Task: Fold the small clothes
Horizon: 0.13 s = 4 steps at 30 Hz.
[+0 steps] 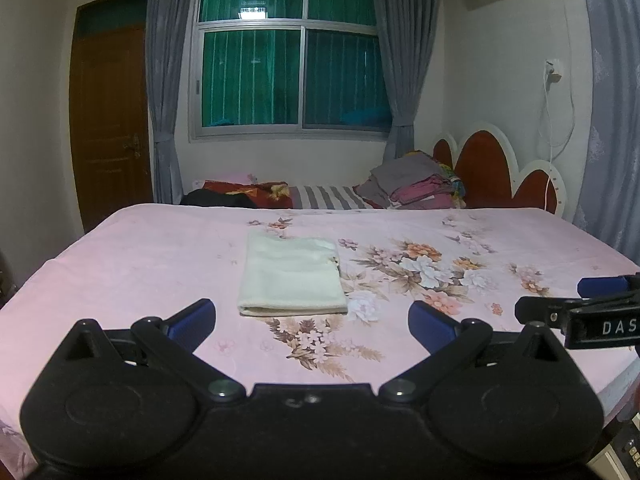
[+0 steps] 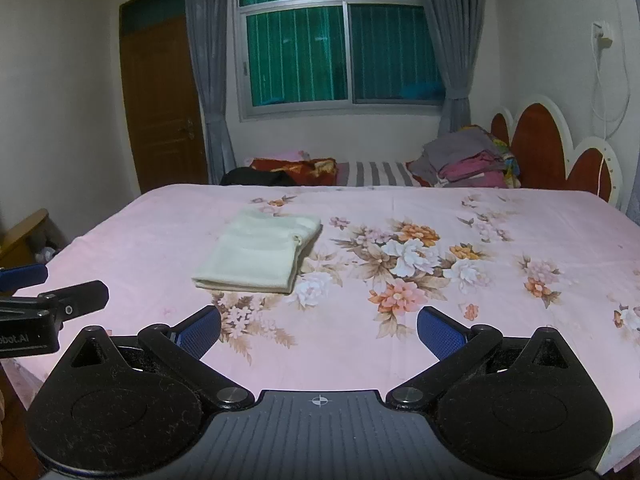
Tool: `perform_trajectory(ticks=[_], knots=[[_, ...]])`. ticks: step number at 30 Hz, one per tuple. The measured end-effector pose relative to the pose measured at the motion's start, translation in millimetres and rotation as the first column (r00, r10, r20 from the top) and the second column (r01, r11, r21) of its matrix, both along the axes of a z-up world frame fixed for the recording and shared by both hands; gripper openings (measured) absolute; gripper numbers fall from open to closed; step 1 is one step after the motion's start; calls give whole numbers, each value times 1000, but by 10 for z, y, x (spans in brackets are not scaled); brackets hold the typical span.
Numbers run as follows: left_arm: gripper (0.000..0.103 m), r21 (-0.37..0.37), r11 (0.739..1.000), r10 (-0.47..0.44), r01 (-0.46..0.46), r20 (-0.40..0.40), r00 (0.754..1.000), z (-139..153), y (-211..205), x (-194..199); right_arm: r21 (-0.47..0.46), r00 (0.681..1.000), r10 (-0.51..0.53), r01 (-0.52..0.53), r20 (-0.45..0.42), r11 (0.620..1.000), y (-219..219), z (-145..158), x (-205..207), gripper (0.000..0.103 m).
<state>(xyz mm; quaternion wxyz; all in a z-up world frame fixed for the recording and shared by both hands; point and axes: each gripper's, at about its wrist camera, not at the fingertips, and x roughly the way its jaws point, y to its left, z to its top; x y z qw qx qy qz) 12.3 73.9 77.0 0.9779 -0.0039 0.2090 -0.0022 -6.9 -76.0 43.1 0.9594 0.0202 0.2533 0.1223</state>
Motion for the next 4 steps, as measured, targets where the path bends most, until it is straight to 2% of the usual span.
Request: perform_trajectory(ticks=[4], knots=[[102,0,1000,1,-1,-6,1000,-7,-11,7,0,1000,3,-3,0,1000,-15,-2,1,103]])
